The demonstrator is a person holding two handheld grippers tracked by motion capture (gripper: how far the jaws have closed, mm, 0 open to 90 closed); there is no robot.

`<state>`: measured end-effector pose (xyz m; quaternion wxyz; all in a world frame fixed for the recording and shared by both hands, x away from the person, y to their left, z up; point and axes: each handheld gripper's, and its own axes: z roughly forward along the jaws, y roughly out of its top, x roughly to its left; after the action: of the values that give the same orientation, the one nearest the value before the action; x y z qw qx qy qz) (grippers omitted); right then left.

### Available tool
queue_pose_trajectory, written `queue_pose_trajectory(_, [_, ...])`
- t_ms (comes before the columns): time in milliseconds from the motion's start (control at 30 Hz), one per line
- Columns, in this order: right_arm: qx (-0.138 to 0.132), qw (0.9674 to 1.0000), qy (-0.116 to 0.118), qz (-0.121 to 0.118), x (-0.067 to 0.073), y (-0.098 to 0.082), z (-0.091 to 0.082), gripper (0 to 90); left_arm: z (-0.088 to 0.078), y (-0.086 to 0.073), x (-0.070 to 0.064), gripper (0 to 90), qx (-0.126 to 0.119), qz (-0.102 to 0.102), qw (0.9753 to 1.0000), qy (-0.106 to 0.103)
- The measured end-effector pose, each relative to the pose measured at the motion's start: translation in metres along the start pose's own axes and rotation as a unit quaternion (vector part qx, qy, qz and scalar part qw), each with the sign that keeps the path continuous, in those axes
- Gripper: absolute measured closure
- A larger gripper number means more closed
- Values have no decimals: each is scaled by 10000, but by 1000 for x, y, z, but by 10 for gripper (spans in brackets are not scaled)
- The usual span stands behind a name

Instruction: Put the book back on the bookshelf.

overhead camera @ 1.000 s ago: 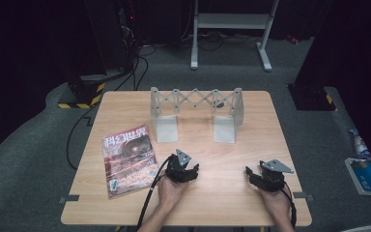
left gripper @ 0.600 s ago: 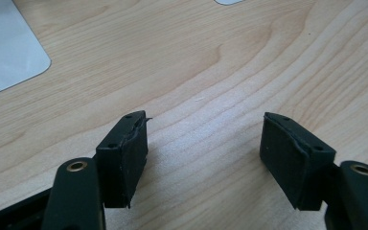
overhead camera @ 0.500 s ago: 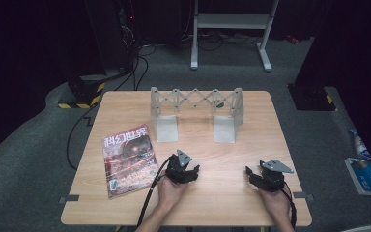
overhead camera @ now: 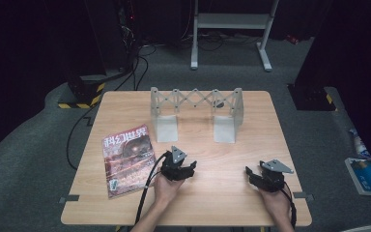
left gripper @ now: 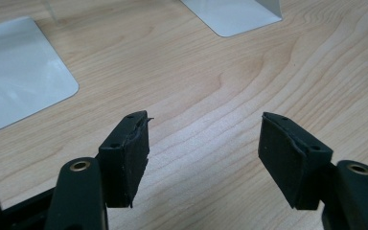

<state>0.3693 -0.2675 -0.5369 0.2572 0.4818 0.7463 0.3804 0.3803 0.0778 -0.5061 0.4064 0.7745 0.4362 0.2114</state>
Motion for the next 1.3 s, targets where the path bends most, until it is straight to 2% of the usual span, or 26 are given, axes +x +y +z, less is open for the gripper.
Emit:
queue_pose_trajectory(200, [0,10000,3,2,0,0,0,348,-9,3,7,346,-45,-100,9999,17])
queue_pose_trajectory(367, [1,10000,10,3,0,0,0,348,-21,2,19,333,26,-178,9997,134])
queue_pose_trajectory(433, [-1,10000,9,-1,0,0,0,348,-26,1,28,325,65,-294,9994,176])
queue_pose_trajectory(467, [-1,10000,10,2,0,0,0,349,-30,-1,37,316,85,-346,9990,270])
queue_pose_trajectory(500, [-1,10000,10,2,0,0,0,349,-30,-1,37,316,85,-346,9990,270])
queue_pose_trajectory(667, [-6,10000,10,-15,0,0,0,349,-47,-2,61,307,-12,-632,9967,502])
queue_pose_trajectory(700, [-6,10000,10,-15,0,0,0,349,-47,-2,61,304,-12,-632,9967,502])
queue_pose_trajectory(800, [2,10000,1,-15,0,0,0,348,-54,-6,81,289,60,-799,9944,683])
queue_pose_trajectory(833, [2,10000,1,-14,0,0,0,348,-54,-6,81,284,60,-799,9944,683])
queue_pose_trajectory(867, [2,10000,2,-15,0,0,0,348,-58,-9,91,281,110,-855,9931,801])
queue_pose_trajectory(900, [2,10000,2,-15,0,0,0,348,-58,-9,91,279,110,-855,9931,801])
queue_pose_trajectory(933, [2,10000,0,-15,0,0,0,348,-63,-13,101,274,129,-942,9912,924])
queue_pose_trajectory(967, [2,10000,0,-16,0,0,0,348,-63,-13,101,269,129,-942,9912,924])
queue_pose_trajectory(1000, [1,10000,1,-16,0,0,0,348,-68,-17,113,262,162,-1060,9892,1001])
queue_pose_trajectory(1033, [1,10000,1,-16,0,0,0,348,-68,-17,113,257,162,-1060,9892,1001])
queue_pose_trajectory(1200, [1,10000,2,-16,0,0,0,348,-79,-28,138,247,233,-1294,9835,1244])
queue_pose_trajectory(1300, [0,10000,0,-18,0,0,0,348,-81,-32,146,236,256,-1362,9821,1274])
